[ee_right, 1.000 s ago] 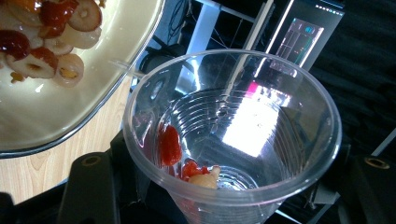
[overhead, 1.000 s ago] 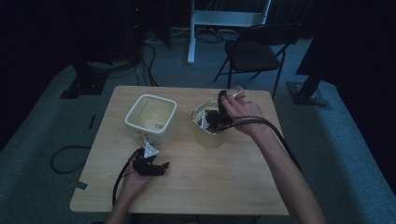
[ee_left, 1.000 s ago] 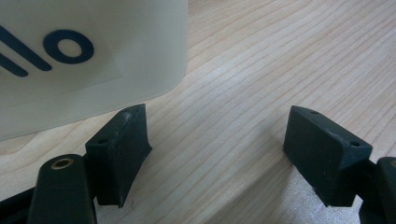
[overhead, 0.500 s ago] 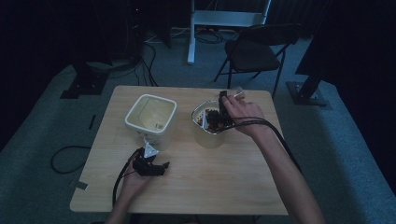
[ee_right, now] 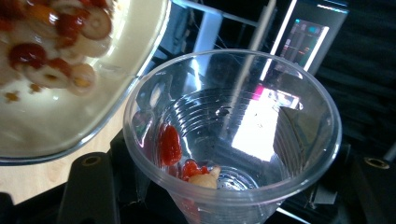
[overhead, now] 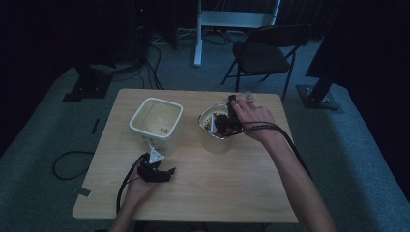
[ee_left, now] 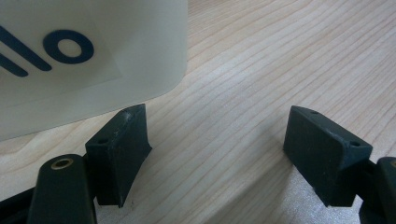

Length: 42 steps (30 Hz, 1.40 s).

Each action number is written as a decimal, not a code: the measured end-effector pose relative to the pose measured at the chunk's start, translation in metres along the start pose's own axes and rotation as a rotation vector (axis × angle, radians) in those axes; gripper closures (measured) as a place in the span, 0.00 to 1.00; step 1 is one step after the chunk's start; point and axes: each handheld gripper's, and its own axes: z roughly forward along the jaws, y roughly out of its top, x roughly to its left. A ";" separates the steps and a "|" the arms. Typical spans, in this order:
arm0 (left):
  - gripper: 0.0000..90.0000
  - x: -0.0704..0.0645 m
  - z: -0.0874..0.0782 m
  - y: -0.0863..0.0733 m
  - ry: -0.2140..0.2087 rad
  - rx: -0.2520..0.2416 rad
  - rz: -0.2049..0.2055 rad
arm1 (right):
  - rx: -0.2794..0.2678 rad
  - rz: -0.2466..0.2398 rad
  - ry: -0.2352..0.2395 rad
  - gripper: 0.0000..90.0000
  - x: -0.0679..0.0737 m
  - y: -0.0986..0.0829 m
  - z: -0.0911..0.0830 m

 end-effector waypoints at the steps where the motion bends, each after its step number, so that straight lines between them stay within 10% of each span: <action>1: 0.25 0.000 0.000 0.000 0.000 0.000 0.000 | 0.008 0.010 -0.015 0.36 -0.001 -0.001 0.000; 7: 0.25 0.000 0.000 0.000 -0.001 0.000 0.000 | -0.020 0.106 0.013 0.36 -0.005 -0.006 -0.002; 18: 0.25 0.000 0.000 0.000 0.000 0.000 0.000 | -0.258 0.773 0.237 0.35 -0.027 -0.041 -0.003; 22: 0.25 0.000 0.000 0.000 0.000 0.000 0.000 | -0.337 0.946 0.305 0.35 -0.029 -0.050 -0.002; 42: 0.25 0.000 0.000 0.000 0.000 0.003 -0.001 | -0.637 1.413 0.539 0.35 -0.032 -0.087 0.004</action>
